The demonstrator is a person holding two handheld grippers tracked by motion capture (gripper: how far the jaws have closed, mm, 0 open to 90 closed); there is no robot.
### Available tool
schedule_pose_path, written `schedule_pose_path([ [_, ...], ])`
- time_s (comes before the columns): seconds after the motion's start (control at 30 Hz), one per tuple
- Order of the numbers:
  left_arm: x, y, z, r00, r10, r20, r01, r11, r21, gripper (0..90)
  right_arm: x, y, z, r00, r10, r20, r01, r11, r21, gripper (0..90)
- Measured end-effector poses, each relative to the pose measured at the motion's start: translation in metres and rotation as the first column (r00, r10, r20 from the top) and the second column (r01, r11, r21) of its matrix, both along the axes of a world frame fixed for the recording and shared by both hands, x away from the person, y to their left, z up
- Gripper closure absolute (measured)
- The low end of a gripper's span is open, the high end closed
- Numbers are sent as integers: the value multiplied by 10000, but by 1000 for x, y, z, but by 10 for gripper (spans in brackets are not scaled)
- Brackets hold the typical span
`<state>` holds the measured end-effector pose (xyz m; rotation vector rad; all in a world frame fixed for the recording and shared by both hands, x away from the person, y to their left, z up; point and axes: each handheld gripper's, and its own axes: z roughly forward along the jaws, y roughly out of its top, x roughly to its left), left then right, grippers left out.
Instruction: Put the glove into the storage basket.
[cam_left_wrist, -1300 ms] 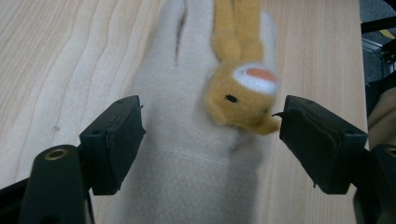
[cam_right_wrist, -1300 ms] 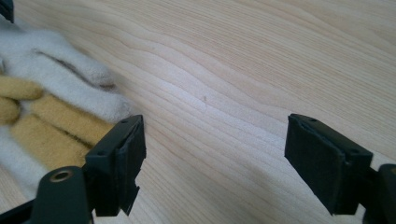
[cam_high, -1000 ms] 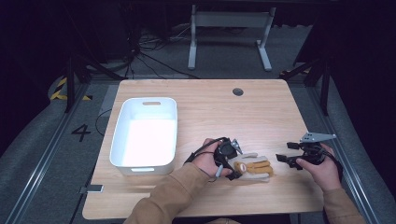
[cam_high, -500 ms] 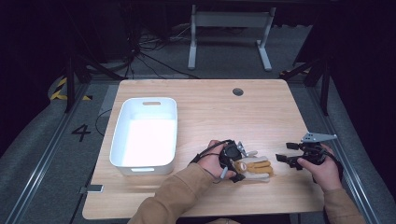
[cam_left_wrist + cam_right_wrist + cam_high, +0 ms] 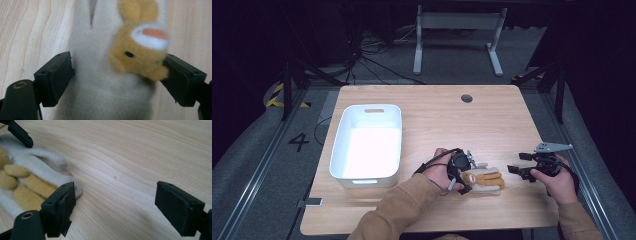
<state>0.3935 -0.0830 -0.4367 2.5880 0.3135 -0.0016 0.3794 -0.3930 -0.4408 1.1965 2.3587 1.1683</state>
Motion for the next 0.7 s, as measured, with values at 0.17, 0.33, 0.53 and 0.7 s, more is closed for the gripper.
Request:
schedule_pose_path([
  [0.17,3,-3,-7,9997,-9,-237,14,9998,178,147,0,0,0,10000,12,2,-12,10000,51,176],
  [0.33,1,-6,-11,9999,-120,-17,121,9994,312,136,0,0,-1,10000,-27,10,27,10000,31,176],
  [0.53,-5,-4,-16,9972,-525,540,517,9985,160,112,0,0,0,10000,33,-35,-34,10000,-6,179],
  [0.7,-3,-1,-16,9967,-559,584,565,9984,-83,158,0,0,-2,10000,55,17,-55,9999,-85,181],
])
